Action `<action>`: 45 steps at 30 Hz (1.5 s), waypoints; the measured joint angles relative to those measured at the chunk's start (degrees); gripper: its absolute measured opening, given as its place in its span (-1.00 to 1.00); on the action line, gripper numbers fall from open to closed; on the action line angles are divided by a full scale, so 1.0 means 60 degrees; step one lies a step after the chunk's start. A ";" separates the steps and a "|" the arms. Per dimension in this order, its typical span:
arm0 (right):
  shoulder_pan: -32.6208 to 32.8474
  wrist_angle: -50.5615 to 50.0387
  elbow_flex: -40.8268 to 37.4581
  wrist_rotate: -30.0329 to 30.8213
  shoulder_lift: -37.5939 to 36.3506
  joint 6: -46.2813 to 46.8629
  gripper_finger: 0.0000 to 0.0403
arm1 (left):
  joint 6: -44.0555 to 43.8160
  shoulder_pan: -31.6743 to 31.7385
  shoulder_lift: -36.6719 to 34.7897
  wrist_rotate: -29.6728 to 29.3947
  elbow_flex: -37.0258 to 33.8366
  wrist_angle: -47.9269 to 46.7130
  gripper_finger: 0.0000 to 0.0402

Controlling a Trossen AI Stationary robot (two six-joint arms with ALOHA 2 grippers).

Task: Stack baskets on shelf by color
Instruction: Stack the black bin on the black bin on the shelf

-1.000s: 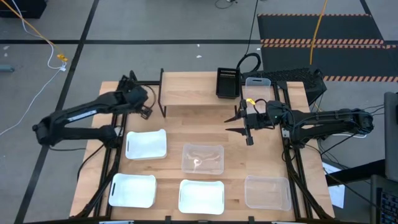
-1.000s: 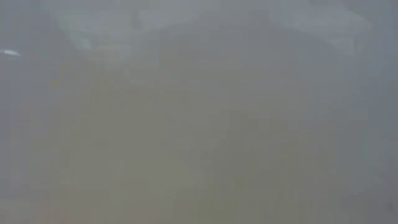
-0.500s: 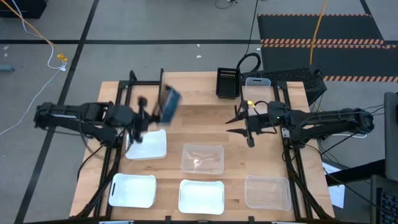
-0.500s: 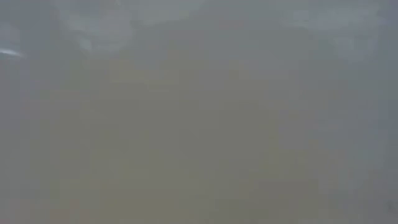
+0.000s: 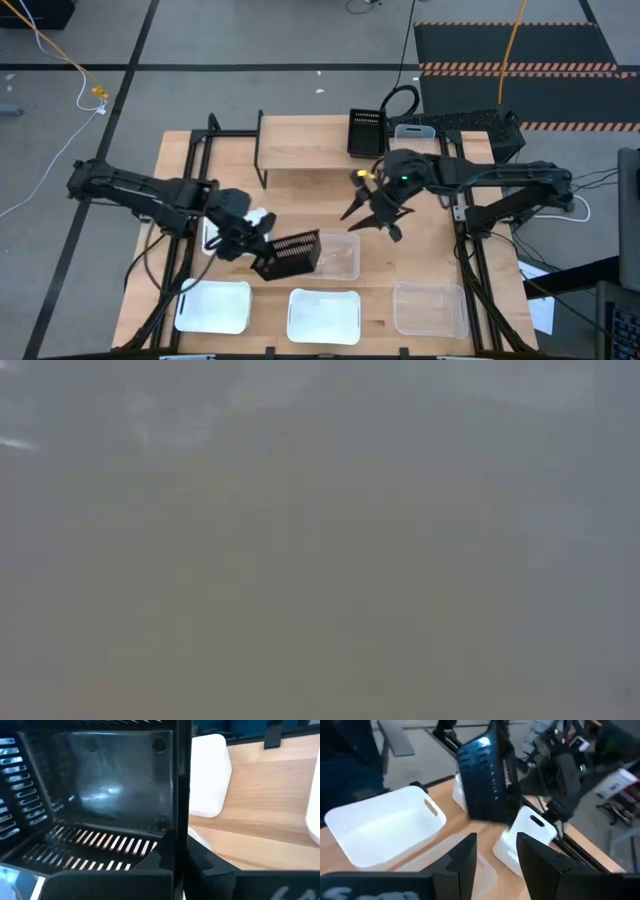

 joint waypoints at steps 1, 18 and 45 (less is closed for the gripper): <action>0.0000 -0.0037 0.0229 -0.0072 0.0224 -0.0032 -0.33 | 0.0115 0.0087 0.0173 0.0097 0.0000 0.0103 -0.98; -0.0011 0.1057 0.0682 -0.2807 0.2010 0.0645 -0.22 | 0.0880 0.0809 0.1311 0.1042 -0.0004 0.1383 -0.98; -0.1186 -0.1920 0.0671 0.3672 -0.0432 0.0404 -0.99 | -0.7186 0.1947 0.1041 -0.6991 0.0007 0.3740 0.13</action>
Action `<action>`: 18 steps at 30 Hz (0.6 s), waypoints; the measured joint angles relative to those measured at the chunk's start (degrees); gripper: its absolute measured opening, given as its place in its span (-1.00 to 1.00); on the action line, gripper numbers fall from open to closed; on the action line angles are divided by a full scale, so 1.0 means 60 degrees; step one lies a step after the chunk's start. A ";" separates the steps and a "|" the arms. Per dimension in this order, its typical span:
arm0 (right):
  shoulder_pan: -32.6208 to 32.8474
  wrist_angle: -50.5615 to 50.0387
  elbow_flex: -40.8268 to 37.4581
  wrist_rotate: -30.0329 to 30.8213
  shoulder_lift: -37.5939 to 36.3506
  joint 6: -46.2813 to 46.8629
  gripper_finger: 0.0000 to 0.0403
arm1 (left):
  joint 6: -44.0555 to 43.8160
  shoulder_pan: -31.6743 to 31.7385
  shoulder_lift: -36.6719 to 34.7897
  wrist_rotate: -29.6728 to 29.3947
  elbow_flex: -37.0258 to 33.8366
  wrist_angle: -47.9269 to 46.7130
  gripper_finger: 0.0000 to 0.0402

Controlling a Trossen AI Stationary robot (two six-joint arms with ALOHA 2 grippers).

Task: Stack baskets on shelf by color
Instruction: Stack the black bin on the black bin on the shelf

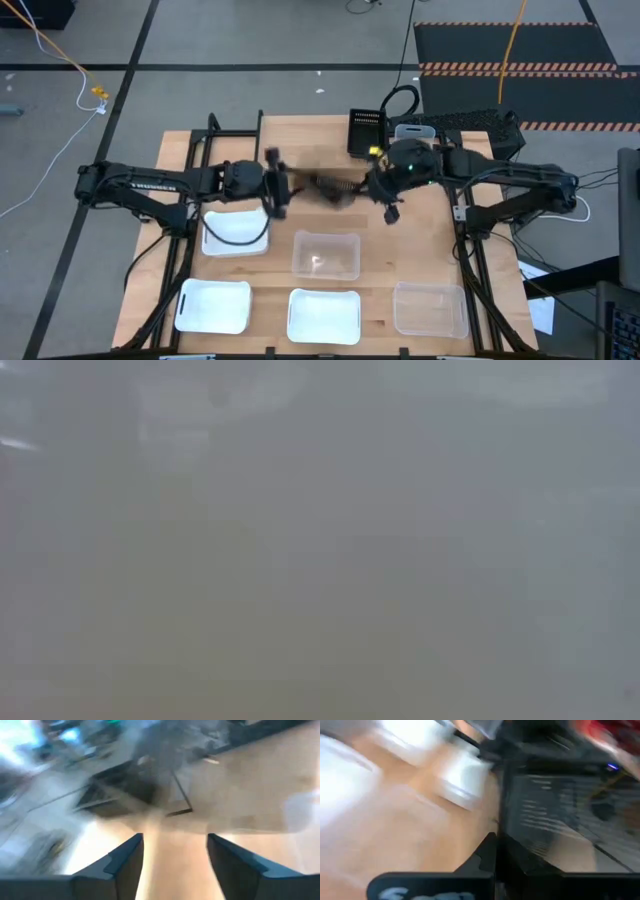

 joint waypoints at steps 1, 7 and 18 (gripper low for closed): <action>-0.0119 0.0057 0.0004 0.0724 -0.0055 0.0010 -0.99 | -0.0157 0.0060 -0.0059 -0.0908 -0.0003 0.0023 0.18; -0.0486 -0.0677 -0.0011 0.1482 0.0125 0.0220 -1.00 | -0.0554 0.0614 -0.0440 -0.3416 -0.0016 -0.0022 0.42; -0.1615 -0.1604 0.0566 0.5209 0.1108 0.1742 -1.00 | -0.1014 0.0999 -0.0796 -0.3501 -0.0011 -0.0016 0.50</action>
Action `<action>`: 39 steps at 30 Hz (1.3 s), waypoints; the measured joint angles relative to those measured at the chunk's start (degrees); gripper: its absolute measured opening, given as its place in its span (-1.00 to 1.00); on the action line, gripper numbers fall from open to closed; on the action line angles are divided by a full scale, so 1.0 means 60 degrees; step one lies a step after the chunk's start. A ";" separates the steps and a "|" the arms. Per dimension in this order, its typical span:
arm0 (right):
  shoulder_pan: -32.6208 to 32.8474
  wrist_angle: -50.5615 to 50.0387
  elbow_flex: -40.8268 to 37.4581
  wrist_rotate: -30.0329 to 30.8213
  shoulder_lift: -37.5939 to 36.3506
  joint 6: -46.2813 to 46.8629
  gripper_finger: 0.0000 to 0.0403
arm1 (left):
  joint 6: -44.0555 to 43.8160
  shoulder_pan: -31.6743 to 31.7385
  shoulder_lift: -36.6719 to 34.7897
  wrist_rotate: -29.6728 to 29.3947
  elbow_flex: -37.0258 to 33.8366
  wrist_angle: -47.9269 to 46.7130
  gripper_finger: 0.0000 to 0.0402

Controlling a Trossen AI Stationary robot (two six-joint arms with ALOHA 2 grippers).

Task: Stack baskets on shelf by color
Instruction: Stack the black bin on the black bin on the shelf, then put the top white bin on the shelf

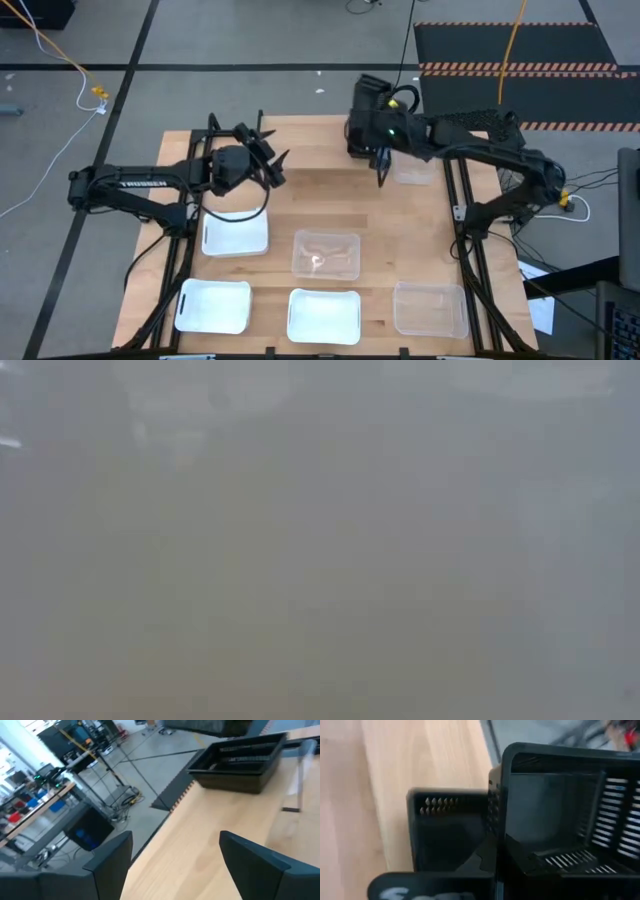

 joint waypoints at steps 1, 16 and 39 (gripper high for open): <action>-0.0097 -0.0284 0.0212 -0.0061 0.0170 0.0147 -1.00 | -0.0076 0.0058 0.0000 -0.0026 0.0000 -0.0008 0.50; -0.0189 -0.1960 0.1089 -0.1627 0.0883 0.1262 -0.98 | -0.1181 0.0821 0.0051 -0.0044 0.0000 -0.0729 0.40; -0.0189 -0.1408 0.0824 -0.1513 0.0263 0.2007 -0.22 | -0.1596 0.0895 0.0051 -0.0042 0.0000 -0.0909 0.37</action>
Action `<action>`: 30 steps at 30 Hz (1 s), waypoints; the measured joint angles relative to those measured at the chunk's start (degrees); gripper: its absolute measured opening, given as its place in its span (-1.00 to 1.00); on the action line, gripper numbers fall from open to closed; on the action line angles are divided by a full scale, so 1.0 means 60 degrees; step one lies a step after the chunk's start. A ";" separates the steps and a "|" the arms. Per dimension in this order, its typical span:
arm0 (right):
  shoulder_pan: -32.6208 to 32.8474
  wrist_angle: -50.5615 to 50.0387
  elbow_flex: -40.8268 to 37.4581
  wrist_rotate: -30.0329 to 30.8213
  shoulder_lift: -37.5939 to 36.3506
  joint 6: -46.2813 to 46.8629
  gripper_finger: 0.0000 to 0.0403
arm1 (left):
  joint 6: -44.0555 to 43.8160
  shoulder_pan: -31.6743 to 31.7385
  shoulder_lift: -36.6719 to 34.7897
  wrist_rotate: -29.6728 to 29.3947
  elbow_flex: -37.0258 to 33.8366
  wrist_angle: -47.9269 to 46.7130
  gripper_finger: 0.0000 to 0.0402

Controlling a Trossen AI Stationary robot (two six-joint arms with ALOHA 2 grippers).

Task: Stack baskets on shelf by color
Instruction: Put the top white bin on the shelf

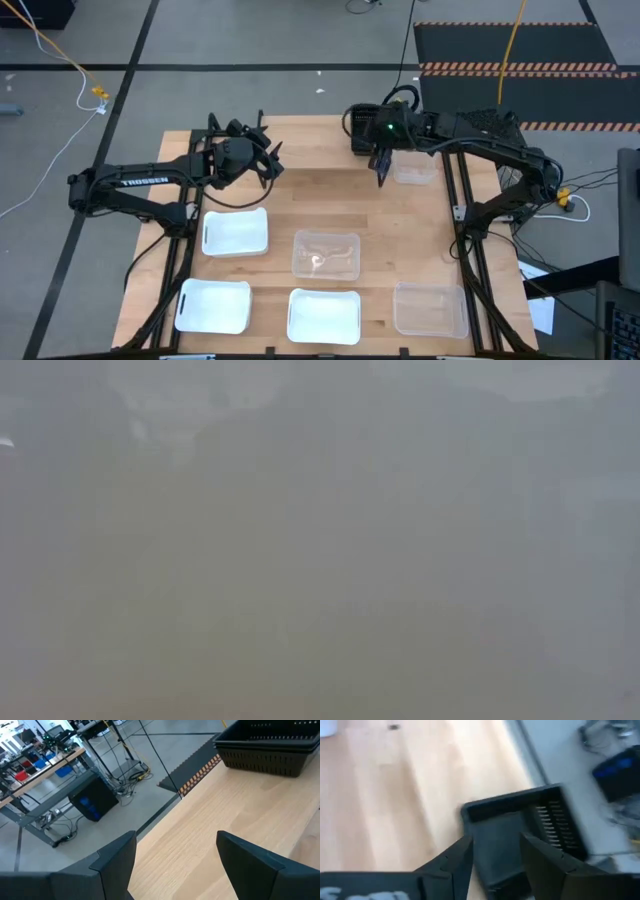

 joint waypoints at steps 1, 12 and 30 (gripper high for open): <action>0.0004 0.0040 -0.0155 -0.0188 0.0003 0.0027 -0.23 | 0.0000 0.0000 0.0000 0.0000 -0.0001 -0.0042 0.37; 0.0829 0.1108 -0.1794 0.0101 -0.0689 0.0527 -0.34 | -0.0740 -0.0326 -0.1013 -0.0100 -0.0014 -0.2076 0.37; 0.2295 1.2345 -0.8936 -0.1147 -0.4139 0.0188 -0.34 | -0.8462 -0.1603 -0.0099 0.3398 -0.0011 -0.6817 0.36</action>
